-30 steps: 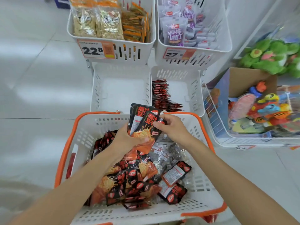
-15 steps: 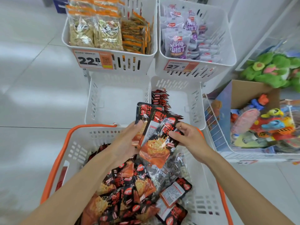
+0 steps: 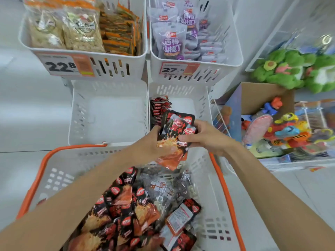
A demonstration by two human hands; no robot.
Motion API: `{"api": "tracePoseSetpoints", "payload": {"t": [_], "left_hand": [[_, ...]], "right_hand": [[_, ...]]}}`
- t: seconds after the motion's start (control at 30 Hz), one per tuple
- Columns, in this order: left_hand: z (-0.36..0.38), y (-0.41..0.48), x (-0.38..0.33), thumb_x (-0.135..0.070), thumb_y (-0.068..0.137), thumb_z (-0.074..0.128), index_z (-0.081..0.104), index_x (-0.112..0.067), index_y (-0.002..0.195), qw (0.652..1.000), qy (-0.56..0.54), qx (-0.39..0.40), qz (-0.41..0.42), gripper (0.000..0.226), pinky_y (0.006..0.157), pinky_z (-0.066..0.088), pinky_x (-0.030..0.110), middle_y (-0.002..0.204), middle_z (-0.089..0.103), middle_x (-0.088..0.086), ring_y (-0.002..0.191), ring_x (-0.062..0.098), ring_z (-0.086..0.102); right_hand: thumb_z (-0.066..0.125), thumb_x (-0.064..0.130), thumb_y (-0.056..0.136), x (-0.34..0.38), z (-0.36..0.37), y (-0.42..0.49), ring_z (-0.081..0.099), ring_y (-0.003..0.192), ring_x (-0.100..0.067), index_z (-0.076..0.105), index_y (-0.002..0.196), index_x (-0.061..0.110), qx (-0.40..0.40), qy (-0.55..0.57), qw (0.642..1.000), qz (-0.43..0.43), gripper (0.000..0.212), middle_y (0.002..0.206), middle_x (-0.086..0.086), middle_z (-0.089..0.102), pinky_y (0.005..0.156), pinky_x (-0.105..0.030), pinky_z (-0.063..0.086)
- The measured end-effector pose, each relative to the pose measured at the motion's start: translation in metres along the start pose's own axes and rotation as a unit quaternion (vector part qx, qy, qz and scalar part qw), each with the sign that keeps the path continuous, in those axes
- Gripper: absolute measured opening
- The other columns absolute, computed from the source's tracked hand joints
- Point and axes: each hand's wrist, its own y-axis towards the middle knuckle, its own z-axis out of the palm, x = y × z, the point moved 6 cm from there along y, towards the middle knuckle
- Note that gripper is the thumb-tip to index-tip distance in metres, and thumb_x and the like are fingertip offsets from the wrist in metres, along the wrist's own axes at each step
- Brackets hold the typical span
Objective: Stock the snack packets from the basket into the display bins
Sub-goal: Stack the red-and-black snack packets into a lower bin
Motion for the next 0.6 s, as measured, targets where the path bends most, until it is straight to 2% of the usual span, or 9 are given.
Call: {"api": "tracePoseSetpoints", "payload": {"t": [0.07, 0.13, 0.2, 0.27, 0.33, 0.4, 0.5, 0.57, 0.6], "left_hand": [[-0.007, 0.036, -0.007, -0.036, 0.079, 0.077, 0.031, -0.022, 0.14, 0.999, -0.037, -0.005, 0.014, 0.077, 0.093, 0.05, 0.028, 0.122, 0.052, -0.007, 0.111, 0.015, 0.057], [-0.022, 0.069, -0.005, -0.026, 0.081, 0.078, 0.035, -0.017, 0.142, 0.995, -0.058, -0.082, 0.024, 0.075, 0.084, 0.049, 0.019, 0.117, 0.049, -0.003, 0.105, 0.015, 0.056], [-0.038, 0.093, 0.003, -0.027, 0.084, 0.076, 0.042, -0.015, 0.138, 0.981, -0.001, -0.191, 0.035, 0.065, 0.082, 0.04, 0.012, 0.112, 0.048, -0.008, 0.104, 0.013, 0.052], [-0.052, 0.11, 0.025, -0.033, 0.083, 0.075, 0.045, -0.013, 0.135, 0.957, 0.091, -0.276, 0.023, 0.063, 0.093, 0.035, 0.02, 0.114, 0.05, -0.003, 0.112, 0.017, 0.049], [-0.059, 0.127, 0.055, -0.049, 0.077, 0.072, 0.043, -0.011, 0.133, 0.942, 0.144, -0.301, -0.019, 0.074, 0.102, 0.039, 0.041, 0.126, 0.053, 0.01, 0.122, 0.031, 0.046], [-0.056, 0.14, 0.078, -0.056, 0.073, 0.072, 0.034, -0.009, 0.14, 0.947, 0.147, -0.281, -0.053, 0.09, 0.105, 0.037, 0.054, 0.138, 0.046, 0.017, 0.132, 0.037, 0.038], [-0.046, 0.143, 0.087, -0.047, 0.078, 0.076, 0.011, -0.012, 0.155, 0.955, 0.113, -0.274, -0.026, 0.106, 0.117, 0.024, 0.05, 0.156, 0.029, 0.012, 0.144, 0.031, 0.025], [-0.042, 0.143, 0.089, -0.039, 0.081, 0.076, 0.0, -0.012, 0.157, 0.952, 0.108, -0.285, -0.015, 0.11, 0.12, 0.017, 0.044, 0.161, 0.02, 0.008, 0.148, 0.026, 0.017], [-0.042, 0.143, 0.09, -0.038, 0.082, 0.075, -0.002, -0.013, 0.157, 0.952, 0.105, -0.288, -0.014, 0.111, 0.12, 0.014, 0.042, 0.162, 0.017, 0.006, 0.149, 0.024, 0.015]], "right_hand": [[0.076, 0.004, 0.081, 0.004, -0.034, 0.012, 0.07, 0.091, -0.019, 0.062, 0.116, 0.008, -0.075, -0.015, 0.996, -0.038, 0.038, 0.102, -0.007, 0.073, 0.077, -0.035, 0.06], [0.075, 0.0, 0.081, 0.007, -0.069, 0.026, 0.068, 0.082, -0.014, 0.062, 0.107, 0.01, -0.159, -0.031, 0.983, -0.089, 0.031, 0.093, -0.002, 0.071, 0.081, -0.037, 0.06], [0.075, 0.002, 0.082, 0.002, -0.103, 0.041, 0.063, 0.078, -0.006, 0.06, 0.105, 0.012, -0.234, -0.094, 0.959, -0.13, 0.03, 0.089, 0.005, 0.067, 0.078, -0.031, 0.057], [0.075, 0.007, 0.084, -0.008, -0.126, 0.059, 0.058, 0.075, -0.002, 0.059, 0.103, 0.013, -0.285, -0.184, 0.928, -0.155, 0.026, 0.084, 0.008, 0.063, 0.071, -0.023, 0.047], [0.073, 0.01, 0.086, -0.021, -0.139, 0.08, 0.055, 0.07, 0.0, 0.057, 0.102, 0.016, -0.311, -0.232, 0.905, -0.177, 0.024, 0.081, 0.013, 0.059, 0.067, -0.016, 0.04], [0.072, 0.008, 0.086, -0.033, -0.135, 0.106, 0.052, 0.07, -0.003, 0.059, 0.104, 0.01, -0.29, -0.263, 0.897, -0.203, 0.022, 0.082, 0.012, 0.059, 0.067, -0.01, 0.038], [0.067, 0.003, 0.086, -0.075, -0.108, 0.151, 0.049, 0.084, -0.001, 0.059, 0.102, 0.002, -0.151, -0.281, 0.925, -0.206, 0.018, 0.093, 0.0, 0.057, 0.075, -0.019, 0.037], [0.065, 0.006, 0.09, -0.109, -0.094, 0.168, 0.048, 0.101, -0.006, 0.055, 0.101, 0.018, -0.048, -0.234, 0.963, -0.123, 0.019, 0.107, -0.002, 0.052, 0.088, -0.025, 0.036], [0.067, 0.015, 0.091, -0.121, -0.092, 0.17, 0.047, 0.112, -0.011, 0.052, 0.102, 0.029, -0.017, -0.204, 0.976, -0.077, 0.024, 0.116, -0.002, 0.049, 0.096, -0.027, 0.036]]}}
